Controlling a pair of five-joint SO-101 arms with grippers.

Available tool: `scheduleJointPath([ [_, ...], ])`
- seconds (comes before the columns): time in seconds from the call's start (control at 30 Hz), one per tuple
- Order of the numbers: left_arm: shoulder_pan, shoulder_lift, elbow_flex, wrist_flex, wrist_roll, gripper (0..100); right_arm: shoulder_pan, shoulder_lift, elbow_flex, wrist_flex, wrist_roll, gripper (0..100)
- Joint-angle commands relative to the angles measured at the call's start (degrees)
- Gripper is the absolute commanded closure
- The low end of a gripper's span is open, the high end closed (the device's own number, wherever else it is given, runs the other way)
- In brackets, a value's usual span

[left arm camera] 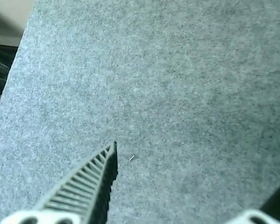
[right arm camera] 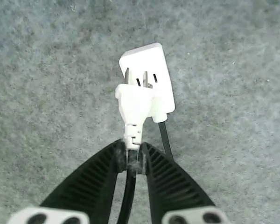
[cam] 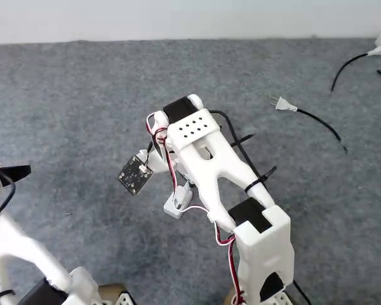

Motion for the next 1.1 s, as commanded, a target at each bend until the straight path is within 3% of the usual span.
scheduleJointPath([
  [0.0,1.93,-1.32,0.31,-1.23,0.53,50,-0.31,-5.05,-3.87,2.51,0.53,98.8],
  [0.13,6.86,-1.32,1.71,0.53,0.53,50,-2.77,-11.21,-4.04,2.33,-2.90,98.8],
  [0.3,19.52,-5.19,1.10,7.91,0.88,50,-6.99,-18.68,-4.13,2.15,-6.42,98.8],
  [0.63,40.44,-36.84,1.27,24.26,3.25,50,-4.79,-25.01,-16.09,2.24,-10.37,98.8],
  [0.8,43.25,-41.14,0.92,28.92,3.34,50,-3.82,-26.59,-18.55,2.33,-12.84,98.8],
  [1.07,45.80,-41.67,0.31,28.04,5.71,50,-7.60,-30.11,-18.55,2.33,-14.86,98.8],
])
